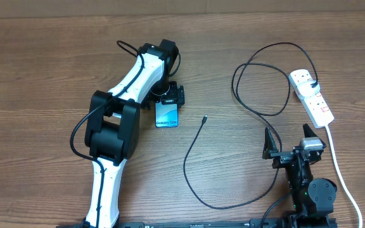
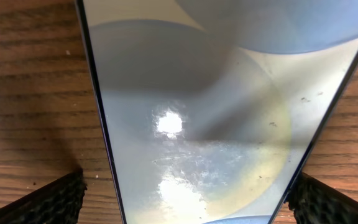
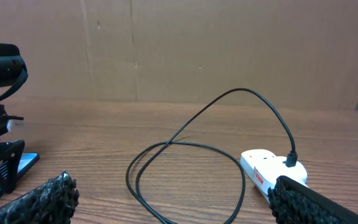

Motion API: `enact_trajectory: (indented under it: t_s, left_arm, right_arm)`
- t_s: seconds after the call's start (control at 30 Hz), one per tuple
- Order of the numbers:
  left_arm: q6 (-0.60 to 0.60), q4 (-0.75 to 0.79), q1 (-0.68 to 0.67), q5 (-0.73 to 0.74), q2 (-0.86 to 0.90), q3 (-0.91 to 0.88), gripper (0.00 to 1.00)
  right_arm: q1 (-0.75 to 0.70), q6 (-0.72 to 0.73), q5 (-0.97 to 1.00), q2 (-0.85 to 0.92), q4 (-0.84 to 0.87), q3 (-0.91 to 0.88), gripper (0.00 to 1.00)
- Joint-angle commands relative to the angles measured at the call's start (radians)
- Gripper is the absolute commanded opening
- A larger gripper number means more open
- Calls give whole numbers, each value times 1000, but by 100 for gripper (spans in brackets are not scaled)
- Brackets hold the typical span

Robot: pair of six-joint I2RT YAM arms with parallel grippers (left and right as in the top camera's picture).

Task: Plug charger to phone and switch on socket
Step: 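Lower the left gripper and close it on the smartphone's sides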

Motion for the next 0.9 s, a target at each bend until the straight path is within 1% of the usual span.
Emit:
enact_trajectory:
  t_s: [0.0,0.43,0.87]
  left_arm:
    - [43,18,-11,64,67,-50,100]
    - [45,40,-23,78,67,-50,100]
    - [45,53,-24,140,67,-50,99]
  right_arm:
    - [-3,-4,9,-10,6,-10,100]
    - [-3,-4,9,-10,6,-10,100]
    - [-3,-4,9,-10,6,-10,100]
